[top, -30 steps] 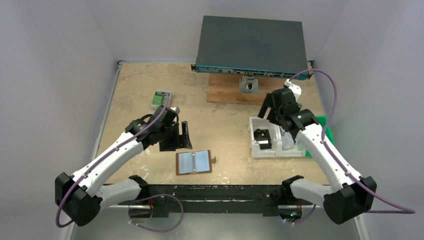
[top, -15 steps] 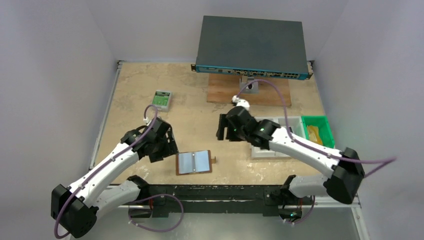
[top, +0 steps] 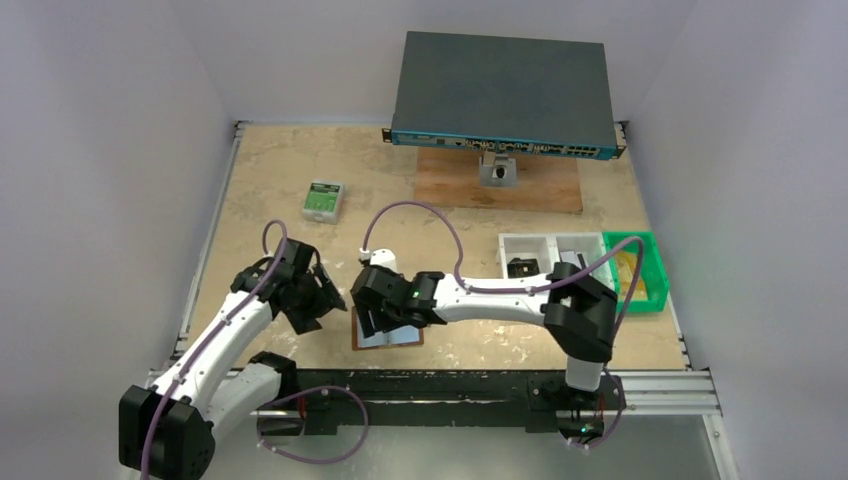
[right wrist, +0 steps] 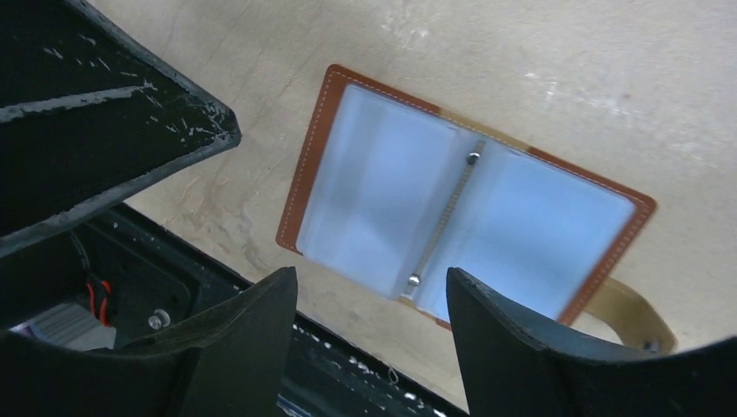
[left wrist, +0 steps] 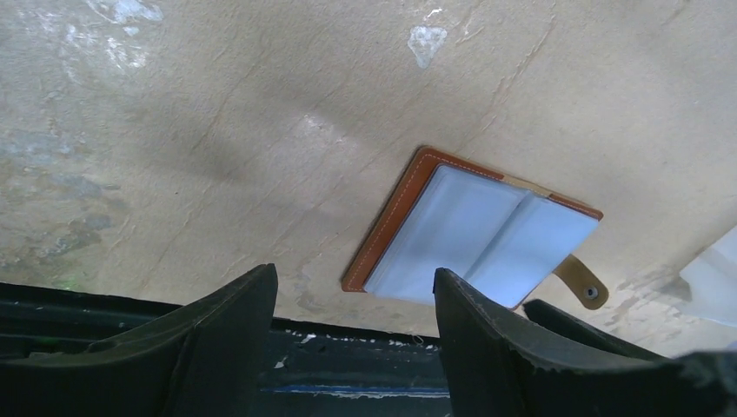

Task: Take the credit cards out of the card holder
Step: Remove the credit card from the card holder.

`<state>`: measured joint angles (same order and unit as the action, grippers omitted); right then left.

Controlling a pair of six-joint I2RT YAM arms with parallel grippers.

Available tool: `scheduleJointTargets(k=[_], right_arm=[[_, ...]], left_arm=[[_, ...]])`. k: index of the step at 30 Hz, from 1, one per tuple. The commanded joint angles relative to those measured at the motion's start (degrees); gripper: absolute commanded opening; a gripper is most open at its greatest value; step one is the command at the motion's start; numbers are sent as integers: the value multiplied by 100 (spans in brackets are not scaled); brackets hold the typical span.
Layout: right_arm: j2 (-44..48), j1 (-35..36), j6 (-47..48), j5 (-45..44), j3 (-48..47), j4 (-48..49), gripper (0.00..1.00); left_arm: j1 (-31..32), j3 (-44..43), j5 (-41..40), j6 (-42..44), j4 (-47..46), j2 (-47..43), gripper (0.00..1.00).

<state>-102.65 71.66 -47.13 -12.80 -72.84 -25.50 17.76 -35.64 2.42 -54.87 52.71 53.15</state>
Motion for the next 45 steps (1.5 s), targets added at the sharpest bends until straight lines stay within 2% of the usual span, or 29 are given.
scheduleJointTargets(k=[1,11,13,23,30,38,45], right_arm=[[-500,151,40,-151,-498,-11,63],[-1309,185,132,-577,-1050,-445,62],[-1392,185,158,-644,-1076,-510,60],[-1348,152,75,-449,-482,-181,30],[-785,-170,83,125,533,856,12],[-499,-561,61,970,1353,1942,2],[-462,-763,46,1244,1624,2222,0]], left_arm=[[-329,118,602,157,-383,8,66],[-528,272,950,199,-680,119,66],[-528,277,966,226,-696,141,66],[-528,478,1260,288,-988,206,63],[-463,625,1479,495,-1188,291,47],[127,602,1095,483,-1264,598,18],[576,469,926,471,-1537,1162,5]])
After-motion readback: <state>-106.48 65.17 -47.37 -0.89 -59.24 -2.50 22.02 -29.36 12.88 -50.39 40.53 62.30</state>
